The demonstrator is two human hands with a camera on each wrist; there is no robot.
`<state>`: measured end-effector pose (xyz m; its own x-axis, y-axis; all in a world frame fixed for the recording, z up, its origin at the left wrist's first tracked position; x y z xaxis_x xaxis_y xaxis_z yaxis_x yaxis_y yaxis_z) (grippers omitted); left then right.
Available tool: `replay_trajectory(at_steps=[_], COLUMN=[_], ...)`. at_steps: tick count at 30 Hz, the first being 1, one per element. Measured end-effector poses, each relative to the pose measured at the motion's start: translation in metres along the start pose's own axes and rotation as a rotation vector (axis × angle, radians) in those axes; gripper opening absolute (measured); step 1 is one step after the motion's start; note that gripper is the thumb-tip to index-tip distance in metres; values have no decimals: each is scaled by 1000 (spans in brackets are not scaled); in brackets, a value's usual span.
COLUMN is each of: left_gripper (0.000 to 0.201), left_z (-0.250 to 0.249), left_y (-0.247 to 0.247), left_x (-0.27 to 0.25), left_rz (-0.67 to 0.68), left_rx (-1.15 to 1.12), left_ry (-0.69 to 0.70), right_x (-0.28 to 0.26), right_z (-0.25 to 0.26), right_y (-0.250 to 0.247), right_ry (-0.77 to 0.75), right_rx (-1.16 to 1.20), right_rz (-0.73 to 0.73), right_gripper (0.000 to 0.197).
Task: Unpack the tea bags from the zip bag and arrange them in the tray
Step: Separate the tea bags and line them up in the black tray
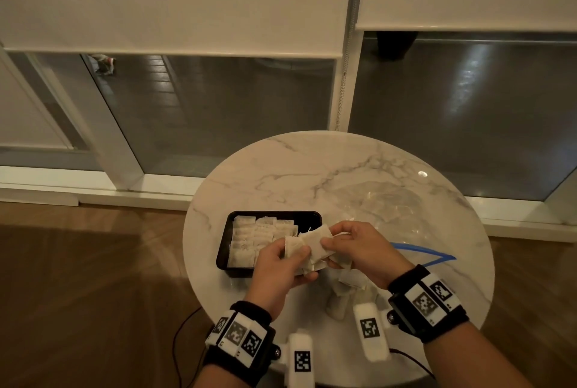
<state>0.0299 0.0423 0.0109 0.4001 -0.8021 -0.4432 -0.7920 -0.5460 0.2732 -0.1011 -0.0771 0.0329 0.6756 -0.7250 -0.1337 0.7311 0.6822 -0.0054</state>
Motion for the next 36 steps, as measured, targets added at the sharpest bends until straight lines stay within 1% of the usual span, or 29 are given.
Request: replay_trajectory(at_steps=[2, 6, 11, 14, 16, 22, 26, 30, 32, 34, 36], left_gripper=[15, 12, 12, 11, 11, 12, 12, 14, 13, 14, 14], left_z=[2, 7, 4, -2, -3, 2, 1, -2, -2, -3, -3], left_y=[0, 0, -9, -15, -16, -14, -13, -8, -6, -5, -6], left_x=[-1, -1, 2, 4, 4, 3, 2, -1, -3, -3, -3], left_rz=[-12, -75, -179, -212, -211, -180, -153, -100, -81, -73, -77], left_rx=[32, 81, 12, -44, -54, -49, -36, 7, 28, 33, 19], left_ry=[-3, -9, 9, 22, 22, 0, 6, 22, 30, 35, 35], right_x=[-3, -6, -9, -12, -13, -15, -12, -5, 1, 8, 13], right_z=[-7, -22, -29, -31, -31, -21, -11, -1, 1, 3, 5], right_y=[0, 0, -2, -2, 1, 1, -8, -7, -4, -1, 0], right_ry=[15, 97, 155, 159, 167, 142, 54, -82, -135, -154, -148], right_rx=[7, 121, 264, 162, 87, 93, 50, -33, -117, -165, -189], right_rz=[4, 50, 76, 103, 136, 106, 49, 64, 30, -10, -4], right_gripper=[16, 13, 37, 48, 52, 38, 24, 24, 16, 8, 7])
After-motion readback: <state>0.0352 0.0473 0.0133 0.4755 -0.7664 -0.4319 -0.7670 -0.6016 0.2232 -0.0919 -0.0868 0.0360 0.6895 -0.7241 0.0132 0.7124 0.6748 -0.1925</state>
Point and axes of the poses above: each hand's wrist, its own x-axis towards the middle knuckle, its own y-axis out of the palm, z = x × y, the point moved 1 cm from there along x, towards the middle knuckle, and after that the axes turned 9 degrees about -y, right-handed, at the moved point
